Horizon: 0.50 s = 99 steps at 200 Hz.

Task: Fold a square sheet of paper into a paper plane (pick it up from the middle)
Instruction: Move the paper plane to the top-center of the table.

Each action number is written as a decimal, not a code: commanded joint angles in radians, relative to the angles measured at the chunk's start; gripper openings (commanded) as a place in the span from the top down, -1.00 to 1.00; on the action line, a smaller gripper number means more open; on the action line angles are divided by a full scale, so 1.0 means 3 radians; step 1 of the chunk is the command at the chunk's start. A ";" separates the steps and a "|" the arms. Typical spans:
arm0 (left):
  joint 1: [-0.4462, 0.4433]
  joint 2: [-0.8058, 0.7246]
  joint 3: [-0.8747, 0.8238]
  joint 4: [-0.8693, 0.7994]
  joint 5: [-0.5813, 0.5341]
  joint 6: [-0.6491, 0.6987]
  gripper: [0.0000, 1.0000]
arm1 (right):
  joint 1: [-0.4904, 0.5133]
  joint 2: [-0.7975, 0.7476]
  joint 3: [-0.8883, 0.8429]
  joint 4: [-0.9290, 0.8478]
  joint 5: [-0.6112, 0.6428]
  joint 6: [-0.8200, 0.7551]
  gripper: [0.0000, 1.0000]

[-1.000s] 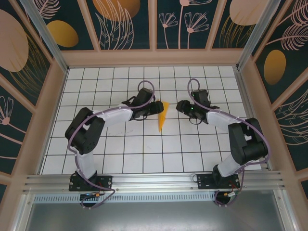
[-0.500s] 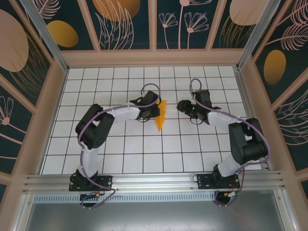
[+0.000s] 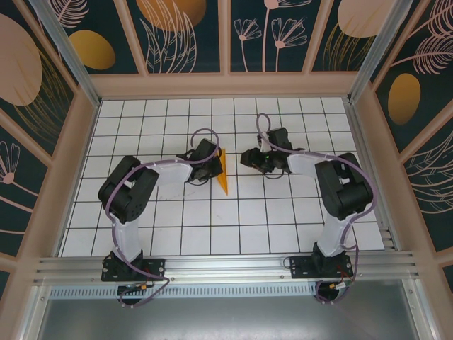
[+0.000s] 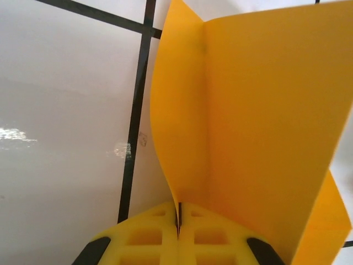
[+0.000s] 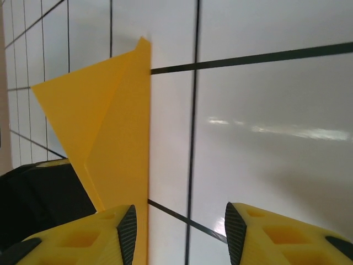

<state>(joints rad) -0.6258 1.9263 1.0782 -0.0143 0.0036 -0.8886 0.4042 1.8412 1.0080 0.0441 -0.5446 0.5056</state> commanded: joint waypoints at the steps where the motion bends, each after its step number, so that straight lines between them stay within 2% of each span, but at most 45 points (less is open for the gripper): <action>1: 0.0022 -0.0134 -0.0068 0.0150 0.0119 -0.0036 0.89 | 0.0097 0.0142 0.0246 -0.0142 -0.0172 -0.0144 0.03; 57: 0.0026 -0.0141 -0.0082 0.0206 0.0207 0.0007 0.88 | 0.0253 0.0341 0.0572 -0.0381 -0.0091 -0.0259 -0.02; 99: 0.0029 -0.0132 -0.0081 0.0219 0.0236 0.0022 0.87 | 0.0263 0.0481 0.0717 -0.0545 -0.0006 -0.0264 0.13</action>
<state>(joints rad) -0.6235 1.9133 1.0657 0.0265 0.0532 -0.8883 0.4797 1.9522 1.1835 -0.0582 -0.5636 0.4461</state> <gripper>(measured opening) 0.066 0.456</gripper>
